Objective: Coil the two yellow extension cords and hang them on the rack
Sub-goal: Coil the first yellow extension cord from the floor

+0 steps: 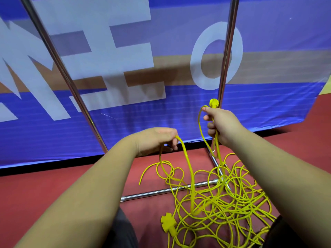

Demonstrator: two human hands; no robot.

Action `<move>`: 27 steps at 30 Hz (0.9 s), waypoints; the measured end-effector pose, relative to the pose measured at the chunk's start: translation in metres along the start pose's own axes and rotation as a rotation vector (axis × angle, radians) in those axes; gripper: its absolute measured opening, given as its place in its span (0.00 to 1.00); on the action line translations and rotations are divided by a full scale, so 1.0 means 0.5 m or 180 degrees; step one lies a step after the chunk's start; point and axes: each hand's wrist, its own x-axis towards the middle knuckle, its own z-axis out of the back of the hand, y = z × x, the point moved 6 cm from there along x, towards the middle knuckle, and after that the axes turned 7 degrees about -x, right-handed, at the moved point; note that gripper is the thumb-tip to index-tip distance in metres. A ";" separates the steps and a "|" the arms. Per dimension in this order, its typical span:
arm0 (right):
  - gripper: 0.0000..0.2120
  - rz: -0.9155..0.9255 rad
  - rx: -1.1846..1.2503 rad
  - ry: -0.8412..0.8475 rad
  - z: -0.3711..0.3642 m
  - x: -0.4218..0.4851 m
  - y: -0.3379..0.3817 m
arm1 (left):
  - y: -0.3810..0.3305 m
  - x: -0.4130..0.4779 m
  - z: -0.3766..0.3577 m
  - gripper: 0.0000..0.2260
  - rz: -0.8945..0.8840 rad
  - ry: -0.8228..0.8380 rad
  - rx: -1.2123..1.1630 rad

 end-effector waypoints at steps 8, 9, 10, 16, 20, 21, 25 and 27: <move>0.13 -0.0017 -0.0359 0.0592 -0.007 -0.006 0.002 | -0.031 -0.021 0.111 0.20 -0.0121 -0.1738 0.0956; 0.13 -0.0006 -0.0423 0.0639 -0.008 -0.005 0.001 | -0.023 -0.020 0.116 0.19 0.0031 -0.1730 0.1398; 0.13 -0.0002 -0.0483 0.0684 -0.010 -0.005 0.000 | -0.014 -0.016 0.116 0.17 0.0202 -0.1685 0.1766; 0.15 -0.0034 -0.0877 0.0954 -0.028 -0.020 -0.014 | 0.021 0.008 0.129 0.15 0.1106 -0.2358 0.2102; 0.15 -0.0112 -0.0969 0.0877 -0.037 -0.019 -0.030 | 0.044 0.011 0.087 0.11 0.1146 -0.2411 -0.0392; 0.15 -0.0147 -0.0989 0.0870 -0.038 -0.020 -0.035 | 0.044 0.012 0.076 0.13 0.1122 -0.2348 -0.0920; 0.15 -0.0278 -0.1103 0.0907 -0.048 -0.022 -0.053 | 0.027 0.018 0.046 0.12 0.0965 -0.1944 -0.2227; 0.14 -0.0301 -0.1170 0.0965 -0.057 -0.026 -0.058 | 0.022 0.018 0.039 0.07 0.0999 -0.1779 -0.2261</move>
